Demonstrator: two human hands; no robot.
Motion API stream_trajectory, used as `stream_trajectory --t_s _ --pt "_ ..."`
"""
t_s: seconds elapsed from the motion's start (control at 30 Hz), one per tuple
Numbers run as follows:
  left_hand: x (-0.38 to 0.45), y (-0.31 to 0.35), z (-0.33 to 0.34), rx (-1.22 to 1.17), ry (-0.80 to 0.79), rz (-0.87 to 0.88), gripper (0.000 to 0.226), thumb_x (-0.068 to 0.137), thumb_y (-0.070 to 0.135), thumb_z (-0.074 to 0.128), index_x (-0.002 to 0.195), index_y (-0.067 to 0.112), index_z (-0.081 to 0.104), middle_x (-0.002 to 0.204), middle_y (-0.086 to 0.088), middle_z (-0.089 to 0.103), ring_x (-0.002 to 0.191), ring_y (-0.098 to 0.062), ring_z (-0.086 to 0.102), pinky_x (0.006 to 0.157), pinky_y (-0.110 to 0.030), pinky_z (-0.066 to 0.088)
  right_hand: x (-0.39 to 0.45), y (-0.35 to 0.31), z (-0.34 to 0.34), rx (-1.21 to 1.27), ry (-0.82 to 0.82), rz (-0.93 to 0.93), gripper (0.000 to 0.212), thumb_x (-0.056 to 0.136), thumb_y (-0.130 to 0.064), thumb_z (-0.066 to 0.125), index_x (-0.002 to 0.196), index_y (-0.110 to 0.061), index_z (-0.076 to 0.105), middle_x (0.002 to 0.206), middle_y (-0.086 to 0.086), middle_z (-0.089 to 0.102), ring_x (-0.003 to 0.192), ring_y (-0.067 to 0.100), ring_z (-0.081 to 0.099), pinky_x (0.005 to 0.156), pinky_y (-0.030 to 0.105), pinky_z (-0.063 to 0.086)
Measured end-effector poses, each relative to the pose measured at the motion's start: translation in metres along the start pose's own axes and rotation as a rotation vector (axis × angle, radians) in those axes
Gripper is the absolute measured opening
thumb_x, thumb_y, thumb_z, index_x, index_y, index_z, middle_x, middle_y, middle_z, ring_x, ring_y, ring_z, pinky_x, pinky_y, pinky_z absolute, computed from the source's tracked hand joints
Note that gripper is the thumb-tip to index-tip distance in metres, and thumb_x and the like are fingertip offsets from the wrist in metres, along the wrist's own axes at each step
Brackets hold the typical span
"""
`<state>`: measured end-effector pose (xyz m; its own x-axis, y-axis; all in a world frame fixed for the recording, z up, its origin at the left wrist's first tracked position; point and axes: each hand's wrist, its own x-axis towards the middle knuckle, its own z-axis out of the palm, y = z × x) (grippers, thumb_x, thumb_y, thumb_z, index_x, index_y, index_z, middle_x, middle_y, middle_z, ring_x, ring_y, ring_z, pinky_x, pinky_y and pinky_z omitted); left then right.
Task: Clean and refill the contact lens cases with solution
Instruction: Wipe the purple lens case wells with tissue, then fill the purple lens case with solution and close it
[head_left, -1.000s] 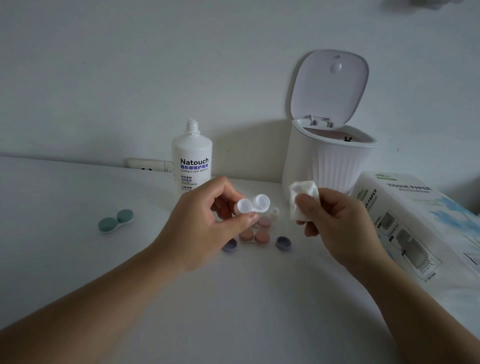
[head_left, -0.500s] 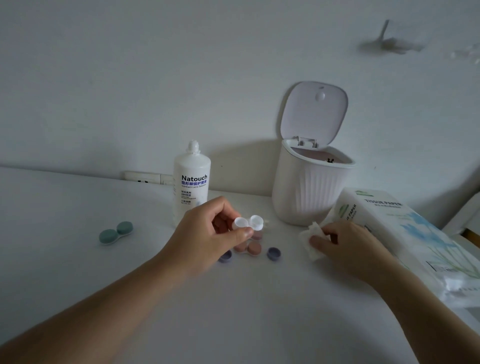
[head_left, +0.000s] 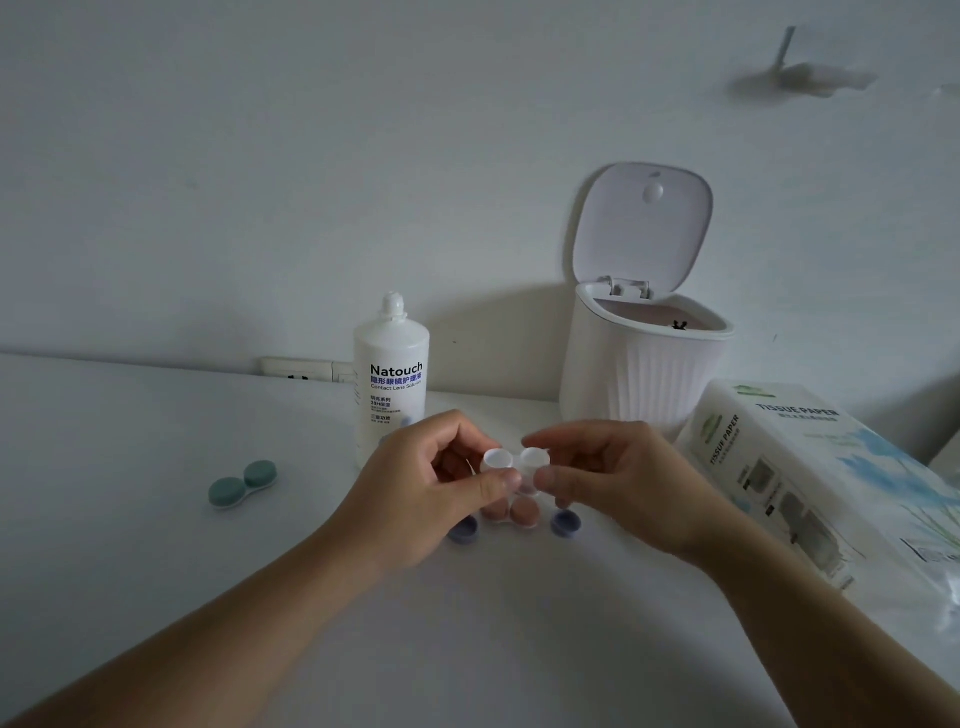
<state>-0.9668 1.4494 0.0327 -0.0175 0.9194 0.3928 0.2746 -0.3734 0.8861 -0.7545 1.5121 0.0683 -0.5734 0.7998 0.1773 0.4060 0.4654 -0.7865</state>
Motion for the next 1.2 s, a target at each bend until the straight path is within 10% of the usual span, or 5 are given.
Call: stream_trajectory --t_s 0.3,0.53,0.73,0.97,1.2 --pt "-0.003 -0.003 0.004 0.152 -0.003 0.024 0.017 0.082 0.029 0.083 0.090 0.024 0.069 0.078 0.012 0.074 0.064 -0.013 0.066 0.061 -0.018 0.052 -0.008 0.012 0.011 0.259 -0.032 -0.033 0.017 0.082 -0.013 0.079 0.097 -0.020 0.080 0.081 0.007 0.078 0.065 0.012 0.068 0.067 0.030 0.056" --pt "0.006 0.000 -0.012 0.411 0.621 0.404 0.031 0.083 0.028 0.071 0.112 0.020 0.063 0.112 0.015 0.050 0.090 -0.017 0.055 0.084 -0.014 0.040 -0.008 0.023 0.014 0.365 0.098 0.015 0.011 0.079 -0.014 0.080 0.089 -0.012 0.077 0.075 0.012 0.075 0.063 0.022 0.065 0.067 0.035 0.054" --pt "0.020 -0.015 -0.030 0.226 0.722 -0.081 0.085 0.067 0.043 0.072 0.144 0.031 0.039 0.132 0.020 0.042 0.124 -0.010 0.048 0.105 -0.040 0.044 -0.008 0.021 0.013 0.363 0.105 0.020 0.013 0.081 -0.009 0.079 0.091 -0.006 0.073 0.075 0.011 0.075 0.064 0.020 0.065 0.067 0.034 0.054" --pt "0.022 -0.023 -0.034 0.150 0.545 -0.284 0.093 0.055 0.048 0.073 0.141 0.048 0.038 0.124 0.023 0.061 0.088 0.025 0.056 0.061 -0.012 0.043 -0.007 0.026 0.015 0.395 0.137 0.037 0.006 0.083 -0.004 0.078 0.086 -0.006 0.073 0.072 0.016 0.072 0.059 0.021 0.062 0.061 0.035 0.051" --pt "0.024 -0.026 -0.037 0.188 0.592 -0.252 0.049 0.061 0.039 0.079 0.108 0.034 0.065 0.091 0.018 0.075 0.078 0.006 0.069 0.057 -0.012 0.048 -0.006 0.026 0.015 0.352 0.133 0.031 0.007 0.083 -0.017 0.080 0.087 -0.023 0.079 0.073 0.007 0.075 0.059 0.011 0.065 0.060 0.023 0.052"
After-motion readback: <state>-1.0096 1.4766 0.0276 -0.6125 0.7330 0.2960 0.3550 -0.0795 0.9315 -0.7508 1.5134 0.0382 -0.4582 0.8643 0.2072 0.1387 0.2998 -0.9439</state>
